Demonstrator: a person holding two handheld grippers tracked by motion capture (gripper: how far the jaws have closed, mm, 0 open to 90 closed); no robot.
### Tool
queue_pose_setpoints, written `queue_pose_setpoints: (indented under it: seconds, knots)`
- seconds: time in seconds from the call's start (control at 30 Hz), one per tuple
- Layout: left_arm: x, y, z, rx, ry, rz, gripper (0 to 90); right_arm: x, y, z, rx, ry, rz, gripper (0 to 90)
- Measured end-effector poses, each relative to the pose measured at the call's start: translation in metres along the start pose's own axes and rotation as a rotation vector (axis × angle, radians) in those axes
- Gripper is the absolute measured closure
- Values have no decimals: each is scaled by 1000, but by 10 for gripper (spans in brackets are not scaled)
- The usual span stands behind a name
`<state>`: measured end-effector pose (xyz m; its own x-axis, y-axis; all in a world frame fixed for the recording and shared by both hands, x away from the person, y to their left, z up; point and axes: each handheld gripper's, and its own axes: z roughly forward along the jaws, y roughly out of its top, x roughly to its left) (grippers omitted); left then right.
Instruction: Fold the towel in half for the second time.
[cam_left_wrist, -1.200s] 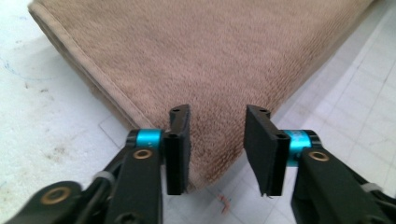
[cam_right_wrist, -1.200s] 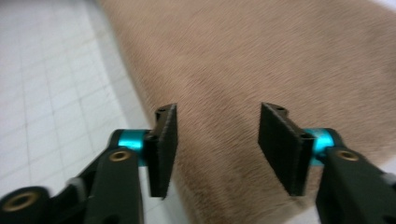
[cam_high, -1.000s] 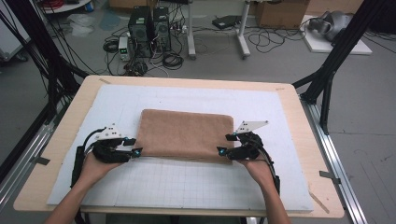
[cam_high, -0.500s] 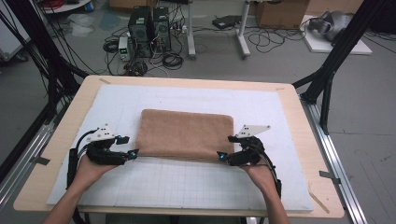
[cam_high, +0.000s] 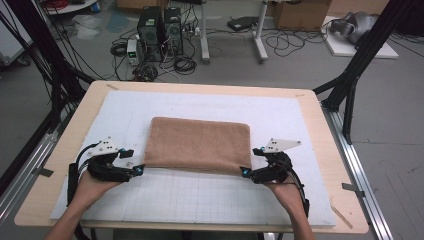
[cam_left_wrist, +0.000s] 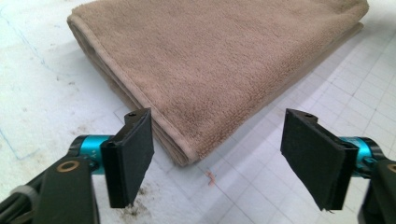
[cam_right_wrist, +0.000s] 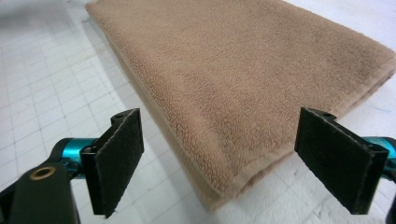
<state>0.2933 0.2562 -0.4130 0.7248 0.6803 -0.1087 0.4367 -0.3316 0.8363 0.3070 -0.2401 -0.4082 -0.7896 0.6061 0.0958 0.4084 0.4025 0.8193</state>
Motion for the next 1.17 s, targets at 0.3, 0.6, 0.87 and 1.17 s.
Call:
queue_pose_setpoints:
  seconds: [0.3, 0.6, 0.87, 1.17]
  knots:
    - [-7, -7, -10, -3, 12, 10, 209, 4, -7, -16, -14, -21, -14, 123]
    - [-11, -14, -17, -18, 16, -5, 204, 4, -18, -28, -15, -30, 9, 119]
    - [-14, -18, -24, -24, 21, -5, 204, 7, -25, -35, -18, -37, 23, 119]
    - [-21, -20, -27, -28, 29, -1, 204, 9, -32, -39, -19, -41, 28, 119]
